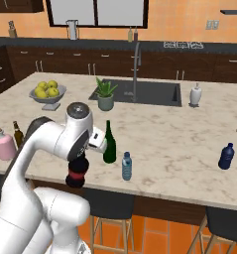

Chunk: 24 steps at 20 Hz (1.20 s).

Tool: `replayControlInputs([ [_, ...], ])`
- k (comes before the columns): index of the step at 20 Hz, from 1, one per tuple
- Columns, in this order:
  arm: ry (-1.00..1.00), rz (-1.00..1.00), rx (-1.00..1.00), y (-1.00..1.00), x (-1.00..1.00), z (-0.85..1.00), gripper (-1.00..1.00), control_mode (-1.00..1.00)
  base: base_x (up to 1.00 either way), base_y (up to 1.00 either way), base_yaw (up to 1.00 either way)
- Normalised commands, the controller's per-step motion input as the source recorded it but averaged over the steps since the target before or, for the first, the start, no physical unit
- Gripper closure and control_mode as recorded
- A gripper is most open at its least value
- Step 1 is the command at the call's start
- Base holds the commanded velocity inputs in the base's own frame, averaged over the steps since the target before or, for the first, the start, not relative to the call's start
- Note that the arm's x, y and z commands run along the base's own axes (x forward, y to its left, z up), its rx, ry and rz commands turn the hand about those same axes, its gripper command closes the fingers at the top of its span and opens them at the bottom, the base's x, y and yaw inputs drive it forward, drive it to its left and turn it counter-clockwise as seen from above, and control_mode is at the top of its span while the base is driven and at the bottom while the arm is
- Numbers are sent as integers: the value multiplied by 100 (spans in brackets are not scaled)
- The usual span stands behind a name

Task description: Move the plastic bottles in the middle to the plastics group, and the glass bottles in the middle to the glass group.

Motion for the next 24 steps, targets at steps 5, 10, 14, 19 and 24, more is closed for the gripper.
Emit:
replayControlInputs([
  [5,-7,0,0,95,-12,20,100,-100,0,0,0],
  [10,-15,-1,0,100,3,18,100,-100,0,0,0],
  [14,-13,0,-5,89,26,9,100,-100,0,0,0],
  [19,-19,0,-5,80,34,5,100,-100,0,0,0],
  [24,2,0,0,57,42,4,100,-100,0,0,0],
])
